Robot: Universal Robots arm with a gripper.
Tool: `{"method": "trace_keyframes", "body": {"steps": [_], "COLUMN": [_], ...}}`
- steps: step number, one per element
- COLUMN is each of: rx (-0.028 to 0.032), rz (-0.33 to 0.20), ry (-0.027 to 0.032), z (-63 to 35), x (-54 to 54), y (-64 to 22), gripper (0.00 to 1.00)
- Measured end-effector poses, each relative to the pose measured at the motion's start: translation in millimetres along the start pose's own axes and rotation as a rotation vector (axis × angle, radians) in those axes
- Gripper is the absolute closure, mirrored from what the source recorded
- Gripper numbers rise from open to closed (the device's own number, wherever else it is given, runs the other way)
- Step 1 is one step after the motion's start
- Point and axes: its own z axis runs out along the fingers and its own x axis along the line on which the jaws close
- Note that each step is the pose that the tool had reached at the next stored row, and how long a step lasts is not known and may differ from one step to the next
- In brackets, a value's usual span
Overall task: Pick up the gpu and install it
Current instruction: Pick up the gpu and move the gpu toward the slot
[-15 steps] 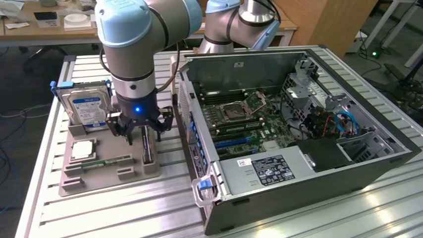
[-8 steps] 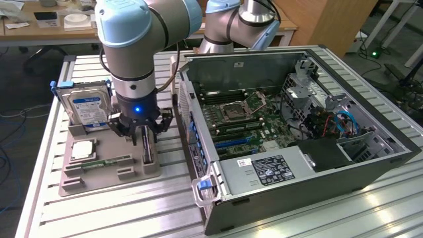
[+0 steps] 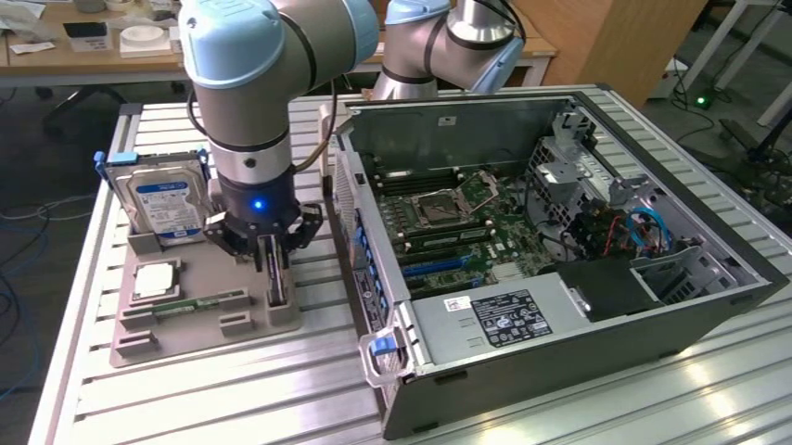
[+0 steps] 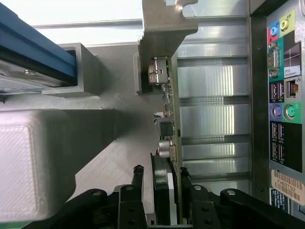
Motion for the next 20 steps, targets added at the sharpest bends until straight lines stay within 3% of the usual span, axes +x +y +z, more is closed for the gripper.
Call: {"method": "trace_keyframes", "body": {"steps": [14,16,17,20], "rx": [0.0001,0.0001,0.0001,0.0002], "rz": [-0.015,-0.015,-0.015,-0.015], "ry": [0.0005,0.0006,0.0006,0.0006], "z": [0.0,0.0,0.0,0.0], "x": [-1.5,-1.5,-1.5,-1.5], "y": [0.1,0.1,0.1,0.1], "gripper": [0.6,0.61,0.68,0.68]}}
